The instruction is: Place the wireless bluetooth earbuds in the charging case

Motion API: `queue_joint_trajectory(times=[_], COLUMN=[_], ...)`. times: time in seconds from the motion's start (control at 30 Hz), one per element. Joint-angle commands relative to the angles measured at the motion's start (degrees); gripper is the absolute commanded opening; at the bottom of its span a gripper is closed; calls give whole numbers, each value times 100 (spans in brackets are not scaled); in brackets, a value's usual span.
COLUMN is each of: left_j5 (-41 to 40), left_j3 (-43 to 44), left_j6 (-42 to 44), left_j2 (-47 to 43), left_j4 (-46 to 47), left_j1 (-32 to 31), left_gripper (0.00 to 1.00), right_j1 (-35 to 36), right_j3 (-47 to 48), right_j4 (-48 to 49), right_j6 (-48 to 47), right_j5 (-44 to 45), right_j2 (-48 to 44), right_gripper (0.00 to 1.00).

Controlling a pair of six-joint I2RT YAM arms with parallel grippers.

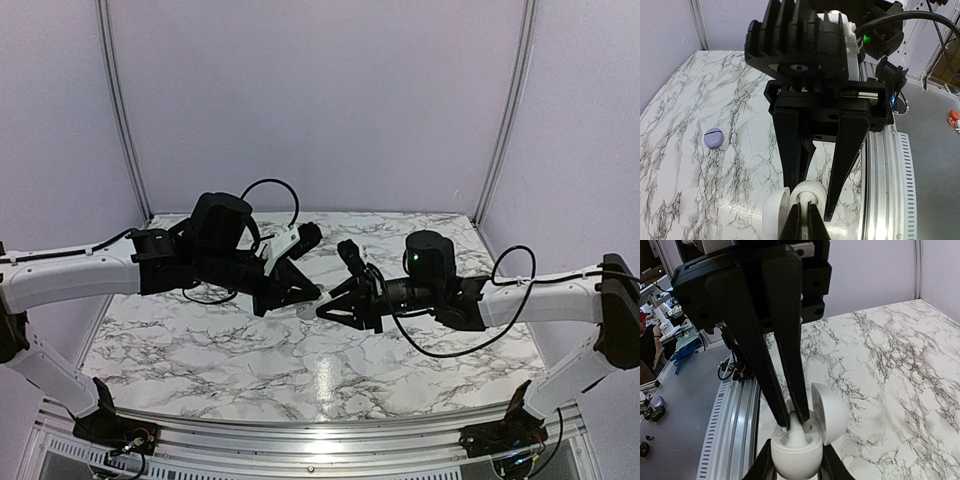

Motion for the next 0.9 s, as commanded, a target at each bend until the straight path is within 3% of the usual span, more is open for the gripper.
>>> queue_joint_trajectory(times=[0.0, 0.13, 0.3, 0.5, 0.6, 0.87], left_j5=[388, 60, -180, -315, -528, 150], left_j3=[-142, -150, -98, -66, -197, -615], left_j6=[-153, -2, 158, 226, 282, 136], left_j2=[66, -143, -489, -883, -1055, -930], left_j4=[211, 176, 28, -17, -17, 13], left_j1=[-81, -68, 21, 41, 84, 373], left_gripper=[0, 5, 28, 46, 60, 96], right_j1=[42, 49, 49, 49, 45, 51], right_j3=[172, 124, 10, -45, -30, 51], right_j4=[881, 768, 633, 571, 544, 633], right_j6=[111, 63, 38, 43, 35, 69], right_j5=[117, 81, 88, 61, 25, -244], right_j2=[-247, -224, -220, -160, -157, -228], right_gripper=[0, 0, 0, 0, 0, 0])
